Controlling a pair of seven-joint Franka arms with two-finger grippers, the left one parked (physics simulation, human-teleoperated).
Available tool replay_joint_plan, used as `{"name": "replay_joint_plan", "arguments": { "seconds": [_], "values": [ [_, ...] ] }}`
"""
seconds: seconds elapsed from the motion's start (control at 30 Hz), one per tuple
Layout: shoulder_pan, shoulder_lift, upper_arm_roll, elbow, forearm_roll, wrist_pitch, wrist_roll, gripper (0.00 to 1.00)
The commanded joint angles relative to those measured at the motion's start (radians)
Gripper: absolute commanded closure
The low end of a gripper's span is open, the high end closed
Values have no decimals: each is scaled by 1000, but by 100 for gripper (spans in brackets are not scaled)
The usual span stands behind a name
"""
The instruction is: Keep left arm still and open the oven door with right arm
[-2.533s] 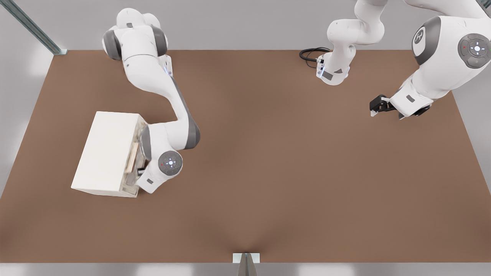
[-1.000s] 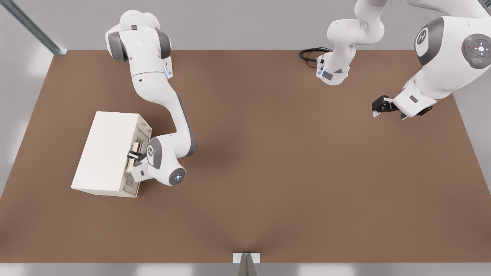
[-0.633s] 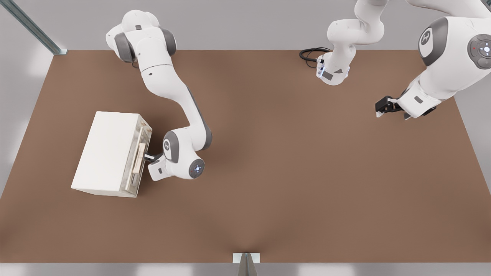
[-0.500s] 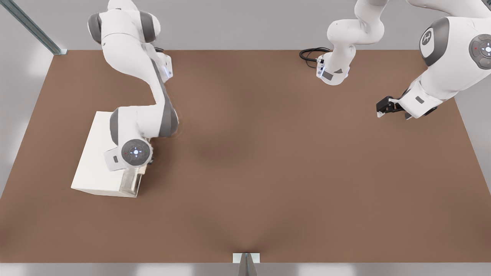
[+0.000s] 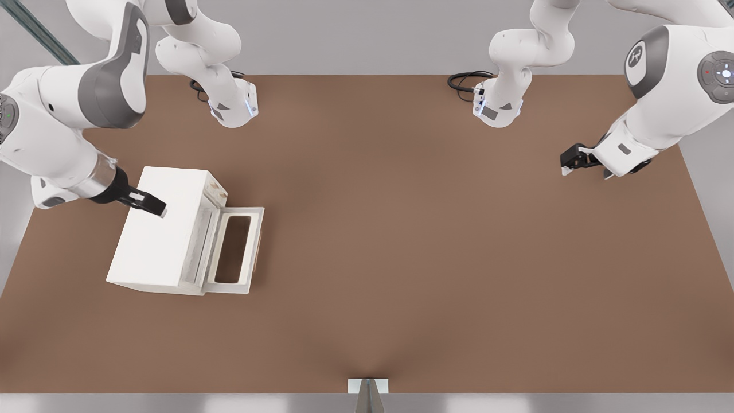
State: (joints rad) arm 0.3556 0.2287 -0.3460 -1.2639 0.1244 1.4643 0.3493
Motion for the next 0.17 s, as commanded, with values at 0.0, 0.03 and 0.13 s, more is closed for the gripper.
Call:
{"name": "replay_joint_plan", "arguments": {
  "seconds": [0.0,0.03,0.13],
  "values": [
    [0,0,-1,-2,-5,10,-228,0],
    [0,0,-1,-2,-6,10,-228,0],
    [0,0,-1,-2,-6,10,-228,0]
  ]
}}
